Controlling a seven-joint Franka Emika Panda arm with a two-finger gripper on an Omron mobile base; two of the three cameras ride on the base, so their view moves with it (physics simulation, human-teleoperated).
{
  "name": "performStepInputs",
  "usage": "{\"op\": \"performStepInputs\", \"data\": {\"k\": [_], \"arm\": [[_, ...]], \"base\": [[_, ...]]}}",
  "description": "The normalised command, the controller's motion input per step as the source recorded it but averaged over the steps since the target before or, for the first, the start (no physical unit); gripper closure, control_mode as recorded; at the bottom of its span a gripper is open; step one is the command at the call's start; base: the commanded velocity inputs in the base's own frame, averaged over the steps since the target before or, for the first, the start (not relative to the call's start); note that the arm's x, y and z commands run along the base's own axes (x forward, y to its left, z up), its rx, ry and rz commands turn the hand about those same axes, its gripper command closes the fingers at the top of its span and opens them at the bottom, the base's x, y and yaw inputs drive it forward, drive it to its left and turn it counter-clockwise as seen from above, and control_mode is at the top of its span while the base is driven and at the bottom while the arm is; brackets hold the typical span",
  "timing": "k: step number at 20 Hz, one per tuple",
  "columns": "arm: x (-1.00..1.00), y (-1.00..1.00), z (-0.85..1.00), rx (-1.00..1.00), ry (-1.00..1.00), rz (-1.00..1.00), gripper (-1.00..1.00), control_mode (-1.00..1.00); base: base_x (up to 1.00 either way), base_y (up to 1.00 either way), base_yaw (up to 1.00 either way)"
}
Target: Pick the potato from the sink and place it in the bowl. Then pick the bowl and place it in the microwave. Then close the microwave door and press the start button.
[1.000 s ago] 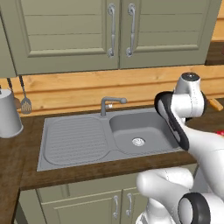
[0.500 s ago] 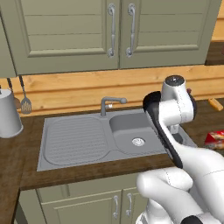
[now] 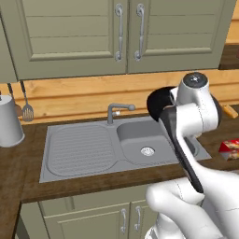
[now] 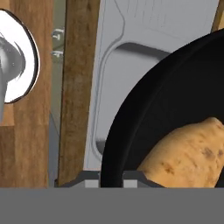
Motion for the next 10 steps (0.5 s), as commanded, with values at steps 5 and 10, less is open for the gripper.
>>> {"op": "performStepInputs", "data": {"k": [5,10], "arm": [[-0.34,0.11,0.8,-0.04,-0.12,0.02,1.0,-1.0],[-0.35,0.0,0.61,0.01,-0.13,0.0,1.0,-1.0]], "base": [[0.0,0.0,0.0],[0.0,0.0,0.0]]}}
